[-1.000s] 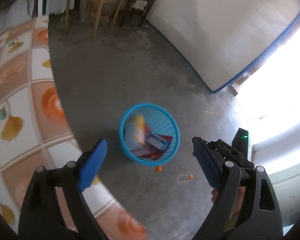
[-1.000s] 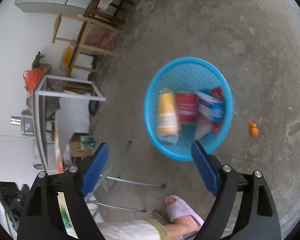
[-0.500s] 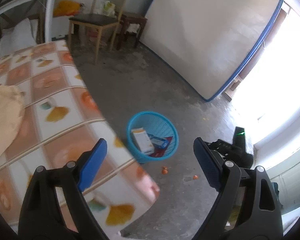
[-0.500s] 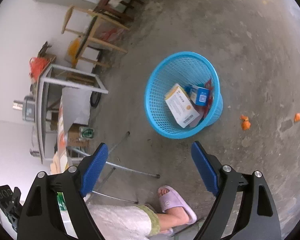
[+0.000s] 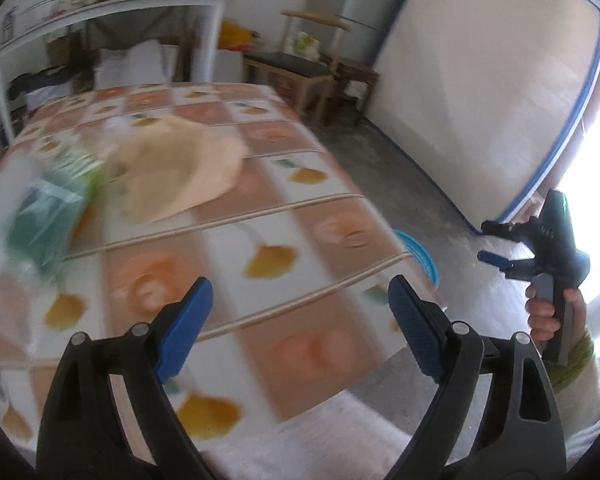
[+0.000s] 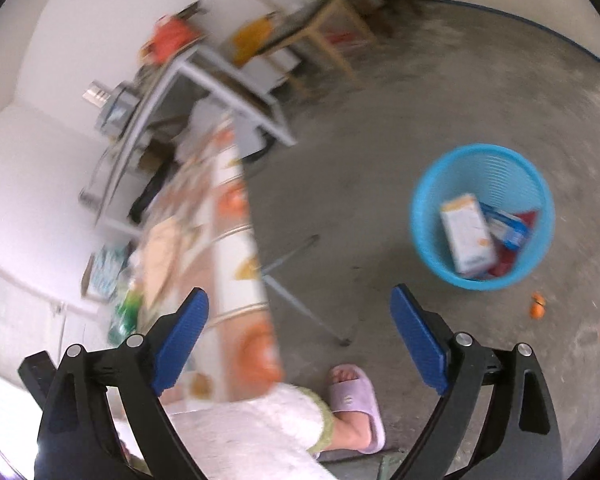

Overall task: Collect trash
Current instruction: 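Move both tools back toward the table, then grasp the clear plastic container with the left tool while the right tool grasps the tan cloth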

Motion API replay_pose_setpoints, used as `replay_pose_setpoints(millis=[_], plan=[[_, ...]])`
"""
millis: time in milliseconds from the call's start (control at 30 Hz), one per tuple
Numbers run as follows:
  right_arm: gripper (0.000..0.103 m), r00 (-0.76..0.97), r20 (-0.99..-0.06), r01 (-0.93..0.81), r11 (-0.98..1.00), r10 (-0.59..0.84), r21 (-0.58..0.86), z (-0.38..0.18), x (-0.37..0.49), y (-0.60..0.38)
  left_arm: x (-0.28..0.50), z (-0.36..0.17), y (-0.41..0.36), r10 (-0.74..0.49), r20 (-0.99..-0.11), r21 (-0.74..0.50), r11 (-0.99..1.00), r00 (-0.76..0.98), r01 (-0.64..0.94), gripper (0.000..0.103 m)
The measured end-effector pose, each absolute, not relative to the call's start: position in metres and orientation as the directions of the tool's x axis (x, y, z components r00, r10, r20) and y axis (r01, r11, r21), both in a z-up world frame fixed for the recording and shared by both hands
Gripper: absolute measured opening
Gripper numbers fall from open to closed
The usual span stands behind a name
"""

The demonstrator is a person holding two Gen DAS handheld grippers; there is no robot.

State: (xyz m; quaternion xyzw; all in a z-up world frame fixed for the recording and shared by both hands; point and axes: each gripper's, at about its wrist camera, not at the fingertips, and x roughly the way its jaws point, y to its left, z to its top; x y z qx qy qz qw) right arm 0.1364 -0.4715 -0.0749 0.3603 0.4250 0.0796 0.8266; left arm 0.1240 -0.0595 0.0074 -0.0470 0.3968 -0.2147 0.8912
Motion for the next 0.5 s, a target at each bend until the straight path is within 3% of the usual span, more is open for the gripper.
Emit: replay_pose_setpoints(millis=[233,500], plan=[[0.09,0.519,-0.625,-0.034,0.745,0.583,0.667,-0.049,0.173,-0.37,0.101,0.028,0.014,-0.41,-0.571,-0.242,0.912,0.711,0.332,0.092],[0.09,0.335,-0.649,-0.251,0.729,0.683,0.637,-0.037,0.191,-0.254,0.116,0.048,0.133,-0.382,-0.475,-0.342,0.91,0.792,0.234,0.094]])
